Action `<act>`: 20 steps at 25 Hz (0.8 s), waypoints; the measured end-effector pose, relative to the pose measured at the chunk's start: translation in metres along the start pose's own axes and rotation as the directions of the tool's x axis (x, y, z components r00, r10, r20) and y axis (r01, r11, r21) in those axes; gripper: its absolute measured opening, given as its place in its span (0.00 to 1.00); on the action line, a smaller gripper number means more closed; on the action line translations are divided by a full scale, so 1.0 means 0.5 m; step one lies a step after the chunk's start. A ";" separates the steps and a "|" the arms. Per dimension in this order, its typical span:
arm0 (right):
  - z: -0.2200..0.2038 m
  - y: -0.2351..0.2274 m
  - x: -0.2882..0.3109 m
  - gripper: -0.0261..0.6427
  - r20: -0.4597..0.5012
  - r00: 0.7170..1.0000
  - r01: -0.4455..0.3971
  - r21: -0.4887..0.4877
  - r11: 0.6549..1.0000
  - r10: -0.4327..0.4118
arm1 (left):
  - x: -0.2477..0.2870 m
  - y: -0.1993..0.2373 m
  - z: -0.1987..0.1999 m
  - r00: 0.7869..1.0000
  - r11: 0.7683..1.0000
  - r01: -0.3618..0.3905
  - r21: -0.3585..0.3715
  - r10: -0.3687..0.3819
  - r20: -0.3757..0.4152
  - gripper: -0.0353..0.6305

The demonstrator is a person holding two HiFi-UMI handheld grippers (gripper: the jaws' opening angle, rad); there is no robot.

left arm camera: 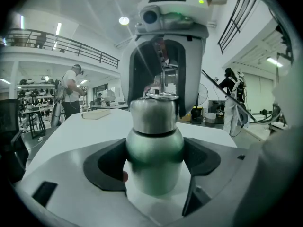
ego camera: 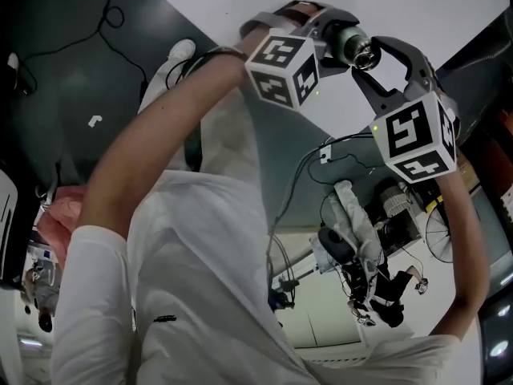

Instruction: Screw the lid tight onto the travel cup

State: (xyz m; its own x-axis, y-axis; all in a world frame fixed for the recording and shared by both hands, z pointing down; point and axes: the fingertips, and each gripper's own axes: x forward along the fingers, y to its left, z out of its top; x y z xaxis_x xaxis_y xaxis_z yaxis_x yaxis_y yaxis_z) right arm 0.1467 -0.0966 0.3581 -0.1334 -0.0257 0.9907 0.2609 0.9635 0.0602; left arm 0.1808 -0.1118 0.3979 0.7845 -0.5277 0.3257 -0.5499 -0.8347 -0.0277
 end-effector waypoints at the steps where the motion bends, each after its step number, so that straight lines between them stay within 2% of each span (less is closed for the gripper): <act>1: 0.000 0.000 -0.001 0.38 0.001 1.000 0.010 0.027 1.000 -0.010 | -0.001 0.000 0.001 1.000 1.000 -0.002 -0.001 0.002 0.001 0.60; 6: -0.001 -0.001 -0.003 0.38 0.009 0.999 0.036 0.139 0.990 -0.037 | -0.001 -0.003 0.002 1.000 1.000 -0.005 -0.002 0.005 0.001 0.60; 11: -0.001 0.001 0.005 0.39 0.032 0.997 0.059 0.183 0.981 -0.066 | 0.003 -0.003 -0.007 1.000 1.000 -0.005 -0.004 0.005 -0.004 0.60; 15: 0.008 -0.004 -0.012 0.44 0.052 0.997 0.049 0.115 0.992 -0.055 | 0.003 -0.001 -0.009 1.000 1.000 -0.004 -0.004 0.004 -0.001 0.60; 20: 0.025 -0.008 -0.042 0.44 0.061 0.998 0.002 -0.086 0.996 0.003 | 0.002 -0.002 -0.007 1.000 1.000 -0.003 -0.005 0.003 -0.003 0.60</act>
State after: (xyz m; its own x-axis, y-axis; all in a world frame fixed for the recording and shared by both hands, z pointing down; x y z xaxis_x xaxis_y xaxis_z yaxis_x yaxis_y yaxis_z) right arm 0.1364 -0.0966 0.3354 -0.1911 -0.0067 0.9816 0.3417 0.9370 0.0729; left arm 0.1811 -0.1109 0.4018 0.7822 -0.5292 0.3288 -0.5534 -0.8326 -0.0237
